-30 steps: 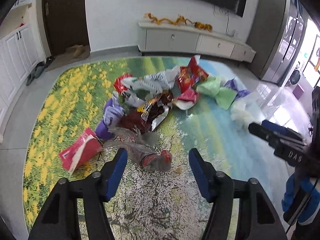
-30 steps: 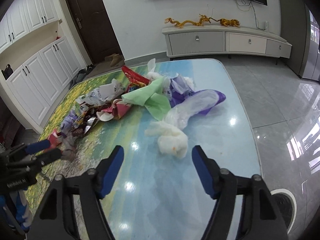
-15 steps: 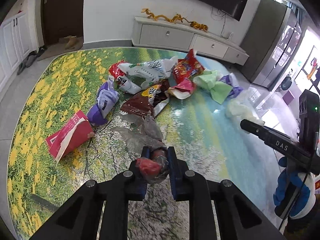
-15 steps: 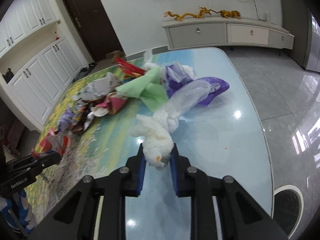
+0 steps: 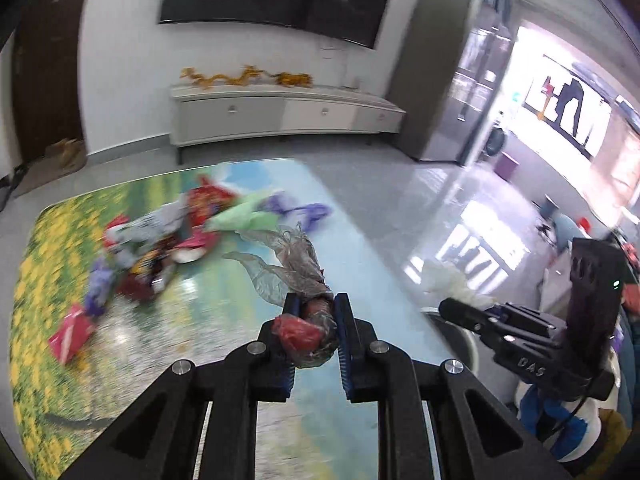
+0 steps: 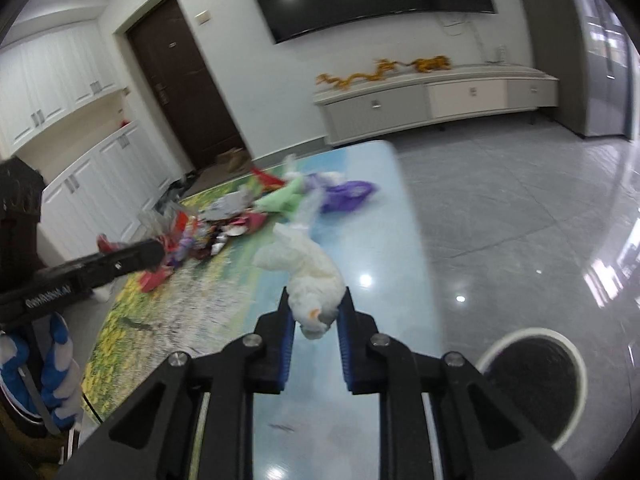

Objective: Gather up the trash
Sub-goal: 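Carry both items to the white bin and open both grippers to drop them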

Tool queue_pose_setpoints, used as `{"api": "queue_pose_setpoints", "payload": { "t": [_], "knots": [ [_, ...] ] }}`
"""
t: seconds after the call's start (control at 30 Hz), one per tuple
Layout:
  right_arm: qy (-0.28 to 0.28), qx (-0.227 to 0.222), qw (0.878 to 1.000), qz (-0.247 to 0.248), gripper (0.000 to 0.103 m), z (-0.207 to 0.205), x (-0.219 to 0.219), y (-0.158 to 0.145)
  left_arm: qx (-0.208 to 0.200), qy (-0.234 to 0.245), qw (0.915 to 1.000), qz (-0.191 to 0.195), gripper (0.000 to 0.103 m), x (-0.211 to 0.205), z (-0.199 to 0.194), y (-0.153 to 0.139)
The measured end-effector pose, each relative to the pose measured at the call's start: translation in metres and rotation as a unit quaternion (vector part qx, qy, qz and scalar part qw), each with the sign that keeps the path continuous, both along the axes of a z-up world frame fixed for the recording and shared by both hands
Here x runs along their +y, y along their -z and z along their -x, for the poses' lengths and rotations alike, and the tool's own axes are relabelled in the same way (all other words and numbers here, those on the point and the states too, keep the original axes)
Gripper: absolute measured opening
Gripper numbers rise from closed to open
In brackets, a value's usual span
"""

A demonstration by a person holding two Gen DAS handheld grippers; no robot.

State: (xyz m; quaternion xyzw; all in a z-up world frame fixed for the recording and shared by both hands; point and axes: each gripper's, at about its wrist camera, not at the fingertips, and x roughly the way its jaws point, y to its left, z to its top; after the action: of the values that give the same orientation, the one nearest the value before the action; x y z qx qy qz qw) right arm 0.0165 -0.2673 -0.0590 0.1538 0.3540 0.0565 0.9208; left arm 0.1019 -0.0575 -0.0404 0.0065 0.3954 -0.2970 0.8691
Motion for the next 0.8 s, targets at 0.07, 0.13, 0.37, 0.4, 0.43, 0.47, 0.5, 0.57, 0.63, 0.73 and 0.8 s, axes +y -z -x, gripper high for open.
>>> {"api": "queue_pose_setpoints", "payload": {
  "t": [0.07, 0.13, 0.37, 0.4, 0.43, 0.47, 0.5, 0.57, 0.63, 0.73, 0.8],
  "knots": [
    [0.038, 0.012, 0.999, 0.003, 0.018, 0.017, -0.028, 0.005, 0.005, 0.035, 0.9994, 0.004, 0.017, -0.031, 0.003, -0.004],
    [0.071, 0.026, 0.997, 0.003, 0.018, 0.031, -0.054, 0.012, 0.011, 0.069, 0.9975, 0.006, 0.017, -0.062, 0.005, -0.005],
    [0.159, 0.082, 0.984, 0.002, 0.018, 0.057, -0.133, 0.061, 0.057, 0.165, 0.9845, -0.007, 0.017, -0.173, 0.02, 0.018],
    [0.169, 0.091, 0.981, -0.003, 0.018, 0.059, -0.144, 0.071, 0.065, 0.177, 0.982, -0.013, 0.017, -0.188, 0.022, 0.024],
    [0.177, 0.099, 0.979, -0.007, 0.019, 0.06, -0.15, 0.078, 0.072, 0.188, 0.9794, -0.017, 0.017, -0.202, 0.024, 0.032],
    [0.185, 0.107, 0.977, -0.011, 0.019, 0.062, -0.158, 0.087, 0.079, 0.197, 0.9771, -0.019, 0.018, -0.212, 0.024, 0.038],
    [0.191, 0.113, 0.975, -0.015, 0.019, 0.062, -0.163, 0.094, 0.086, 0.204, 0.9749, -0.02, 0.018, -0.221, 0.025, 0.042],
    [0.204, 0.128, 0.97, -0.025, 0.021, 0.063, -0.174, 0.11, 0.098, 0.221, 0.9701, -0.022, 0.018, -0.241, 0.028, 0.053],
    [0.216, 0.138, 0.966, -0.032, 0.021, 0.065, -0.186, 0.124, 0.107, 0.235, 0.9658, -0.021, 0.021, -0.258, 0.029, 0.062],
    [0.234, 0.153, 0.96, -0.038, 0.021, 0.066, -0.199, 0.141, 0.116, 0.247, 0.9619, -0.019, 0.041, -0.275, 0.029, 0.07],
    [0.245, 0.163, 0.955, -0.038, 0.021, 0.065, -0.208, 0.148, 0.114, 0.248, 0.9618, -0.018, 0.064, -0.284, 0.027, 0.077]
  ]
}}
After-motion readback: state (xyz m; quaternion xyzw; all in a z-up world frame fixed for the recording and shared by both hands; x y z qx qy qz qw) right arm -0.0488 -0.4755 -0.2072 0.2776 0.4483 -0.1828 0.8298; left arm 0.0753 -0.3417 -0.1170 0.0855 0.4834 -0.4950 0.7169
